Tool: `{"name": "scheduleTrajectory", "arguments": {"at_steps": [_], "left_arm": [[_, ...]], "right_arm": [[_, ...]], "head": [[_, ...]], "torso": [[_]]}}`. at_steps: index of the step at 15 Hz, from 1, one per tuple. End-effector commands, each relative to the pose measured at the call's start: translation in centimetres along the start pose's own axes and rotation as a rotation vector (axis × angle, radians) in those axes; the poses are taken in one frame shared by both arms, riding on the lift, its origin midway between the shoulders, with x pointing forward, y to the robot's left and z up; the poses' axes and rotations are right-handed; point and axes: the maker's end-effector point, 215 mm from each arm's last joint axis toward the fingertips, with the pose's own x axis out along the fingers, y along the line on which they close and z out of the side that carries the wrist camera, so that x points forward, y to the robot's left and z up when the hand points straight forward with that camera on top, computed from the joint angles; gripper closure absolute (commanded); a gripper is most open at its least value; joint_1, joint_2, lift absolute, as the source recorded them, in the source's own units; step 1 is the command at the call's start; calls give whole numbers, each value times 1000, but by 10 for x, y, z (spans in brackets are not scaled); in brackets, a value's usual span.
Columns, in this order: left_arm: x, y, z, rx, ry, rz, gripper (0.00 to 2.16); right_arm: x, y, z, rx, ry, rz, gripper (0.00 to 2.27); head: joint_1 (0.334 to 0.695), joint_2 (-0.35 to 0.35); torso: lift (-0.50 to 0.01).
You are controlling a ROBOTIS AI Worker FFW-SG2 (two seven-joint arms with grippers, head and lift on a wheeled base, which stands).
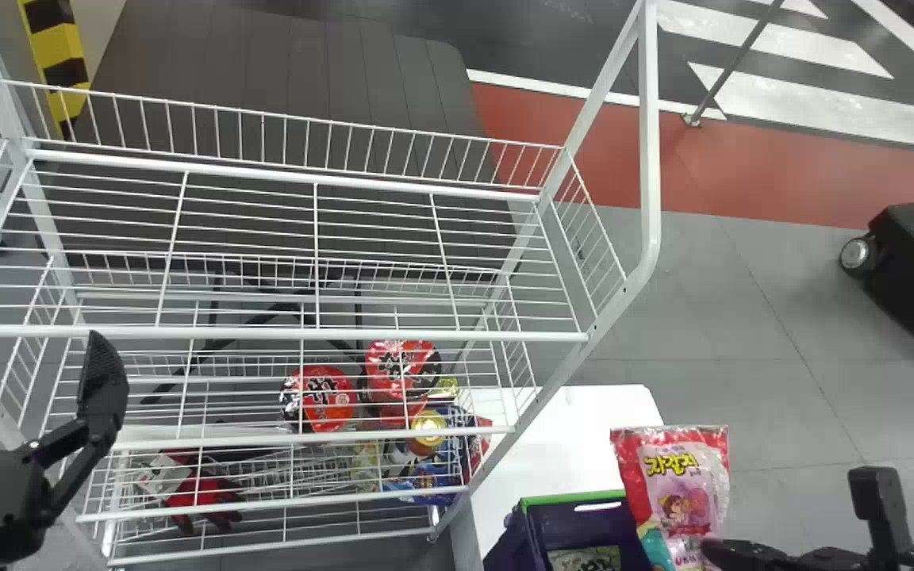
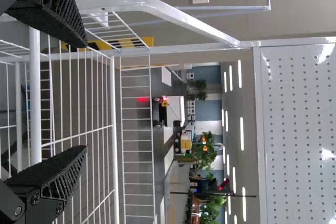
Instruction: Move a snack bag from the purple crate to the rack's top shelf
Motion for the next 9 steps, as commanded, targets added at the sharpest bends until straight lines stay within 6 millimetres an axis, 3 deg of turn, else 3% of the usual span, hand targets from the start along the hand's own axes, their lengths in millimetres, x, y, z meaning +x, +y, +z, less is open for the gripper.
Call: {"name": "scheduleTrajectory", "arguments": {"at_steps": [1, 9], "left_arm": [[0, 1, 1, 0, -2, 1, 134], [1, 1, 0, 0, -1, 1, 134]], "right_arm": [[0, 0, 0, 0, 0, -1, 1959], [-1, 0, 1, 2, -4, 0, 1959]], "head": [[695, -350], [695, -350]], "torso": [[-11], [10]]}}
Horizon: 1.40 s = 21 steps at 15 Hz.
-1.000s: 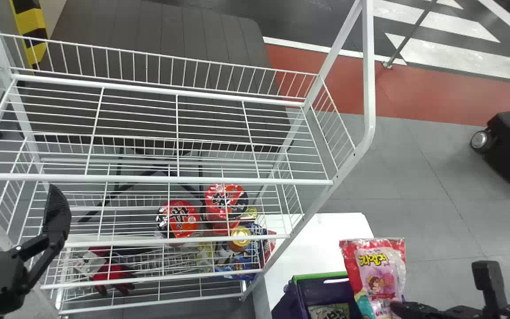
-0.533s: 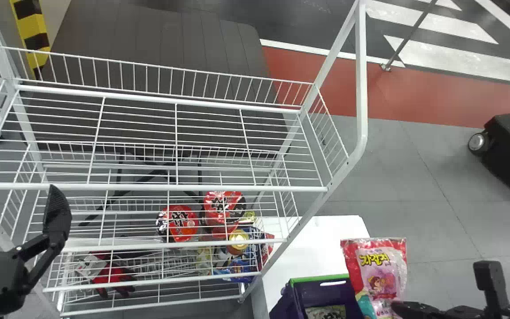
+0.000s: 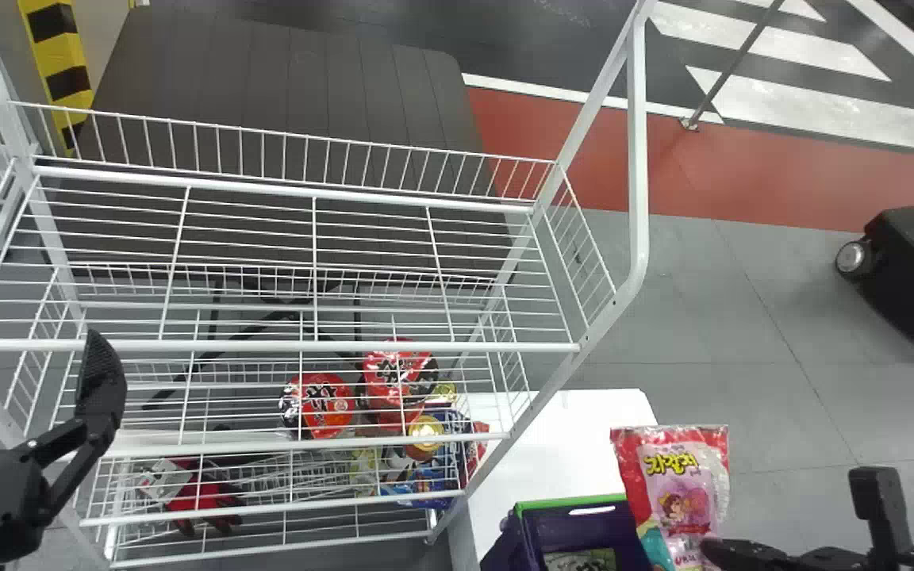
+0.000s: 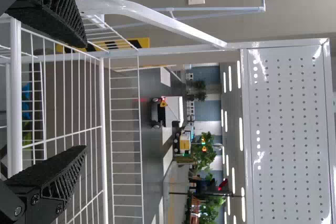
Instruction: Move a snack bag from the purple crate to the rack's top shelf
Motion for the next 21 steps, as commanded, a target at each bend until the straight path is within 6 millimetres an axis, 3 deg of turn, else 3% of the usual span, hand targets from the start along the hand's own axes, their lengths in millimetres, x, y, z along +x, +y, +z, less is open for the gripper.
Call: {"name": "scheduleTrajectory", "arguments": {"at_steps": [1, 5, 11, 14, 16, 18, 21], "left_arm": [[0, 0, -1, 0, 1, 0, 134], [0, 0, -4, 0, 8, 1, 134], [-2, 1, -5, -2, 9, 2, 137], [-3, -2, -9, -3, 18, -3, 137], [-3, -3, -10, -2, 18, -4, 137], [-5, -4, -11, -3, 23, -6, 137], [-7, -4, -14, 3, 28, -6, 137]], "right_arm": [[-1, -1, 0, 5, -1, 0, 1959], [-24, 6, 8, 137, -30, 27, 1959], [-133, 14, 95, 312, -331, 78, 1959], [-184, 47, 144, 317, -468, 113, 1959], [-213, 81, 179, 334, -568, 196, 1959], [-227, 116, 208, 338, -640, 299, 1963], [-227, 171, 249, 279, -724, 406, 1963]], "head": [[695, -350], [695, -350], [695, -350], [695, -350], [695, -350], [695, -350], [695, -350]], "torso": [[10], [0], [0], [0], [0], [0], [0]]}}
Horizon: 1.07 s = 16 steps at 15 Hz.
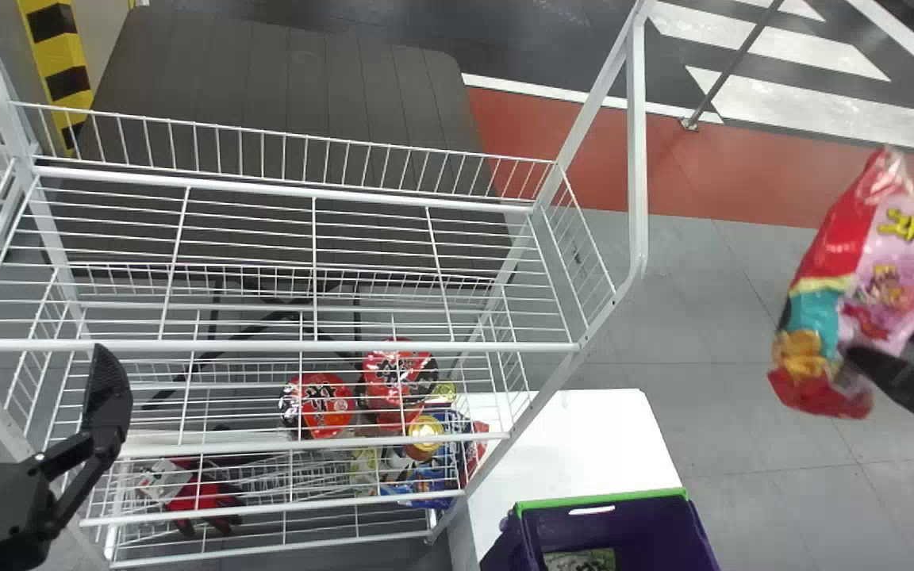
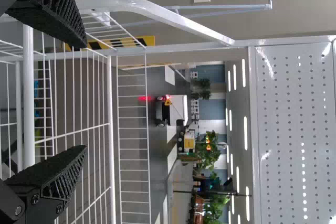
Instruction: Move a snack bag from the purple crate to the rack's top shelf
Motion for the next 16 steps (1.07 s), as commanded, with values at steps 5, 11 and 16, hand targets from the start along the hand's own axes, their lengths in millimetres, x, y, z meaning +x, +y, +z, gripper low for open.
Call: {"name": "scheduleTrajectory", "arguments": {"at_steps": [5, 11, 16], "left_arm": [[-3, 1, -4, 7, 8, 0, 137], [-4, -11, -7, -3, 15, -19, 137], [-5, -15, -15, -3, 22, -28, 137]], "right_arm": [[104, 94, -44, -59, 100, 239, 1983], [240, 143, -82, -260, 84, 285, 1986], [348, 198, -128, -340, -4, 379, 1986]], "head": [[695, -350], [695, -173], [695, -41]], "torso": [[0], [0], [0]]}}
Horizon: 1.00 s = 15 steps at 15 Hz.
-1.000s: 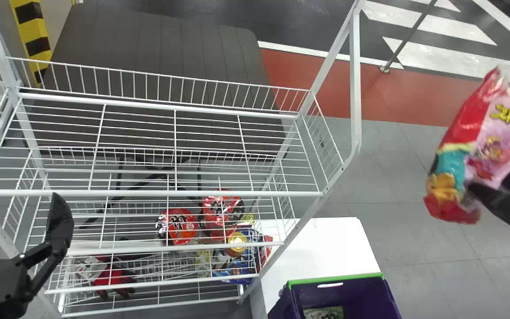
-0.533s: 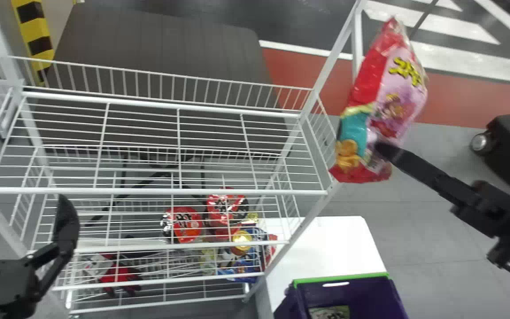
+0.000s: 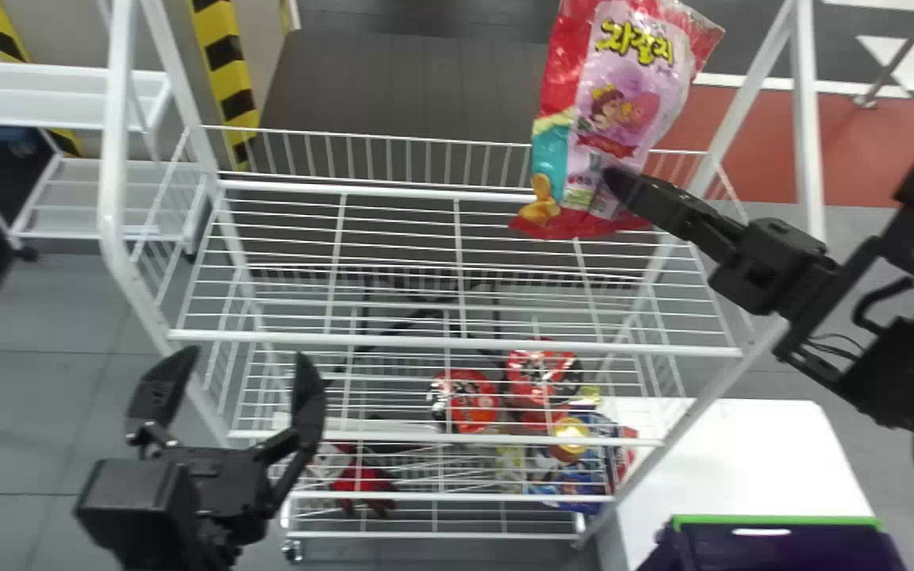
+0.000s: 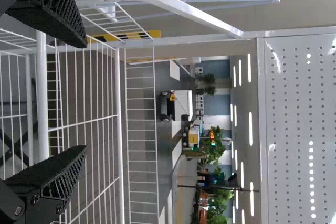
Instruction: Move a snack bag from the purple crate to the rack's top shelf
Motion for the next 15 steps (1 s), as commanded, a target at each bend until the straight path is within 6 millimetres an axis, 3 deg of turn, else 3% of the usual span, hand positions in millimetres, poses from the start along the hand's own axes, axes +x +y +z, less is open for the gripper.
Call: {"name": "scheduleTrajectory", "arguments": {"at_steps": [1, 5, 6, 7, 8, 9, 10, 13, 15], "left_arm": [[0, 2, -4, 3, 1, 1, 137], [0, 8, -11, -3, 1, 7, 137], [1, 11, -10, -6, -5, 11, 137], [1, 13, -9, -11, -12, 14, 137], [1, 15, -8, -10, -16, 15, 137], [1, 16, -8, -10, -16, 16, 137], [1, 19, -9, -7, -14, 18, 137], [-1, 26, -7, -16, -24, 28, 137], [-1, 30, -7, -17, -28, 33, 137]], "right_arm": [[56, 25, -11, -63, -60, 51, 1986], [137, 52, -60, -162, -53, 55, 1986], [151, 49, -72, -175, -51, 41, 1986], [158, 37, -80, -190, -52, 20, 1986], [167, 25, -94, -198, -32, 6, 1986], [172, 9, -97, -226, -50, -28, 1986], [178, 5, -105, -233, -51, -35, 1986], [185, -21, -103, -256, -80, -69, 1986], [187, -30, -114, -241, -60, -68, 1986]], "head": [[695, -15], [695, 101], [695, 121], [695, 163], [695, 176], [695, 186], [695, 190], [695, 184], [695, 181]], "torso": [[0], [0], [0], [0], [0], [0], [0], [0], [0]]}}
